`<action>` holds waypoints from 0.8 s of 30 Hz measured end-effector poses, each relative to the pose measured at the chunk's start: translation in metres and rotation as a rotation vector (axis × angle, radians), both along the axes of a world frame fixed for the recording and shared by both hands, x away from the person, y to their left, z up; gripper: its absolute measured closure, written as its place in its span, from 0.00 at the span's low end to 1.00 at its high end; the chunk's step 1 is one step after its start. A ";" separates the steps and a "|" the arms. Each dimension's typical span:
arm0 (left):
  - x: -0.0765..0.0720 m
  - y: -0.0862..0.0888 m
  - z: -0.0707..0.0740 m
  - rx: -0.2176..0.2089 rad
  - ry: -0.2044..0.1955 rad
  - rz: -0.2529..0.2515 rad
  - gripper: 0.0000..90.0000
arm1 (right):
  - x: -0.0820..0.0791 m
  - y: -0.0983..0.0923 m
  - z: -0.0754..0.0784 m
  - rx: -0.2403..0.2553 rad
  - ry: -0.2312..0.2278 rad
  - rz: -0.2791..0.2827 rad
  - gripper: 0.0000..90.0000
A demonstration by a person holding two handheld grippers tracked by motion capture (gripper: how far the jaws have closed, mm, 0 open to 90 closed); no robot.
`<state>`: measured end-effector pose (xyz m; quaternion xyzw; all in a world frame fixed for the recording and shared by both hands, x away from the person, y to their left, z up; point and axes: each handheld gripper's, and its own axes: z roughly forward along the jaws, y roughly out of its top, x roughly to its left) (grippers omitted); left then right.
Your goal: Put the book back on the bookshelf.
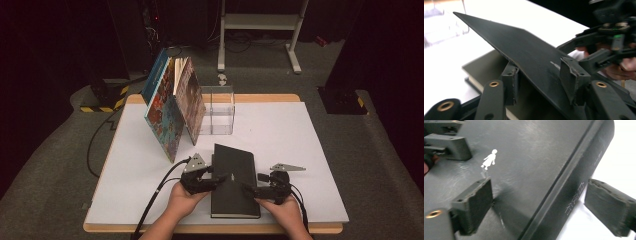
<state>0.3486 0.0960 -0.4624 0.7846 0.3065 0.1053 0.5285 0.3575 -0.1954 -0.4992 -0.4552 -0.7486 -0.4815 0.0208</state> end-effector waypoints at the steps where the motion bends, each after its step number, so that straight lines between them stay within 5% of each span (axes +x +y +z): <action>1: -0.002 -0.002 0.002 0.008 -0.024 -0.003 0.60 | 0.002 -0.001 -0.001 0.016 0.010 0.004 0.05; 7: -0.009 -0.003 0.008 0.038 -0.112 -0.023 0.61 | 0.010 -0.003 -0.007 0.087 0.081 0.034 0.00; 18: -0.031 -0.004 0.011 0.020 -0.303 -0.060 0.61 | 0.012 -0.004 -0.006 0.214 0.122 0.104 0.00; 24: -0.031 -0.003 0.013 0.019 -0.301 -0.065 0.61 | 0.009 -0.008 0.000 0.214 0.112 0.100 0.07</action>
